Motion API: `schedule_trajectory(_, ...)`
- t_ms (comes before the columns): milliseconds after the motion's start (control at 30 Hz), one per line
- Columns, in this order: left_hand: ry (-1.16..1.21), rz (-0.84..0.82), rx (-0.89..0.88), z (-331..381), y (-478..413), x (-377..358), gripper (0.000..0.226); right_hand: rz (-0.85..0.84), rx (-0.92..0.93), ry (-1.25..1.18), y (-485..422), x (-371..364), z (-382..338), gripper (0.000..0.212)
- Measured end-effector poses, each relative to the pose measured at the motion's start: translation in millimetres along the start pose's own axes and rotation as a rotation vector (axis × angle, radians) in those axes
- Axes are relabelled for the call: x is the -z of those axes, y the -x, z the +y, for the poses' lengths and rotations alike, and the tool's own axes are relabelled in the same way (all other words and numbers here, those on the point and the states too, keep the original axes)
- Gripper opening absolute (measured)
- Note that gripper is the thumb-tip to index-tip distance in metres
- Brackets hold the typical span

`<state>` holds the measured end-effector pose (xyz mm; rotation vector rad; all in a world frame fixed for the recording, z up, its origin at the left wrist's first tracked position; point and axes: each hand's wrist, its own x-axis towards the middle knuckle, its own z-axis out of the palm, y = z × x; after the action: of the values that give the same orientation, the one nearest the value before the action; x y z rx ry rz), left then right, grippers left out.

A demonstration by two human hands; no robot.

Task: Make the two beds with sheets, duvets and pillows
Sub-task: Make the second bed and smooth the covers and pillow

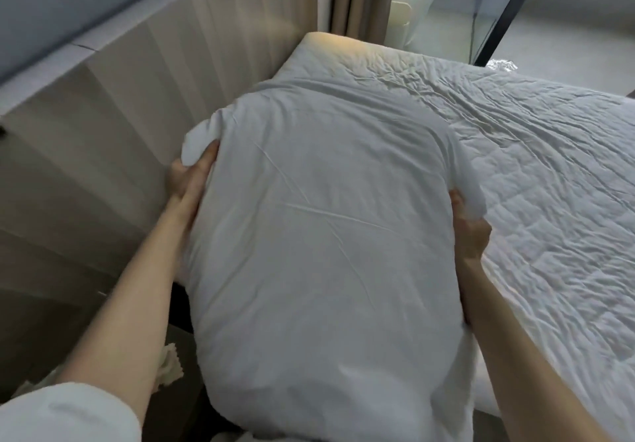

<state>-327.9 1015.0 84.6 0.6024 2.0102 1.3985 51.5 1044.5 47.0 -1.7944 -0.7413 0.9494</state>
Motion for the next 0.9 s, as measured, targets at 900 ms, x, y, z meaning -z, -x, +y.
schedule_trajectory(900,-0.561,-0.498,-0.079,59.0,-453.0,-162.8,0.068,-0.528,-0.108,0.453,-254.7,-416.4,-18.3,0.078)
